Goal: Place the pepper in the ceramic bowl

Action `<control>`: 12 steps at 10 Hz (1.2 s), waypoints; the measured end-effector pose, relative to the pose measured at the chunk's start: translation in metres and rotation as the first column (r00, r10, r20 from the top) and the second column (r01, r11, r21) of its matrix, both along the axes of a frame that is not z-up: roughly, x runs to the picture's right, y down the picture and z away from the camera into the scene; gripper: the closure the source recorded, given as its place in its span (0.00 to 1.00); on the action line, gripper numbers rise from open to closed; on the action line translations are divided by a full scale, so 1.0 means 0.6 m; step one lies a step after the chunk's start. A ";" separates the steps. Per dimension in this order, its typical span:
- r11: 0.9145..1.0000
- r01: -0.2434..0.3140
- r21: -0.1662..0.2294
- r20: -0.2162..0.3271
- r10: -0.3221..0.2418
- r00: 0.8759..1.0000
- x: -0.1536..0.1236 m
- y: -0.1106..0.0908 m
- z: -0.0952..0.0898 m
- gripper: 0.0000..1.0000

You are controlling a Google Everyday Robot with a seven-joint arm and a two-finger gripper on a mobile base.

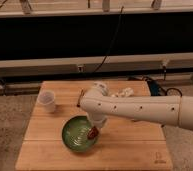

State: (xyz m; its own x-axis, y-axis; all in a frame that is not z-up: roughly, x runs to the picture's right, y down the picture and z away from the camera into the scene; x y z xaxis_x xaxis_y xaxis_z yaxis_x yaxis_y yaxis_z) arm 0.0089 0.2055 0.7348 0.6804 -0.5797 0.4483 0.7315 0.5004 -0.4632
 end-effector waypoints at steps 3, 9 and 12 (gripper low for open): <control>1.000 0.004 0.001 0.007 -0.004 1.000 -0.006 0.002 -0.003 0.99; 1.000 0.020 -0.005 0.024 -0.020 1.000 -0.033 0.003 -0.007 0.99; 1.000 0.029 -0.004 0.033 -0.029 0.999 -0.044 0.002 -0.008 0.96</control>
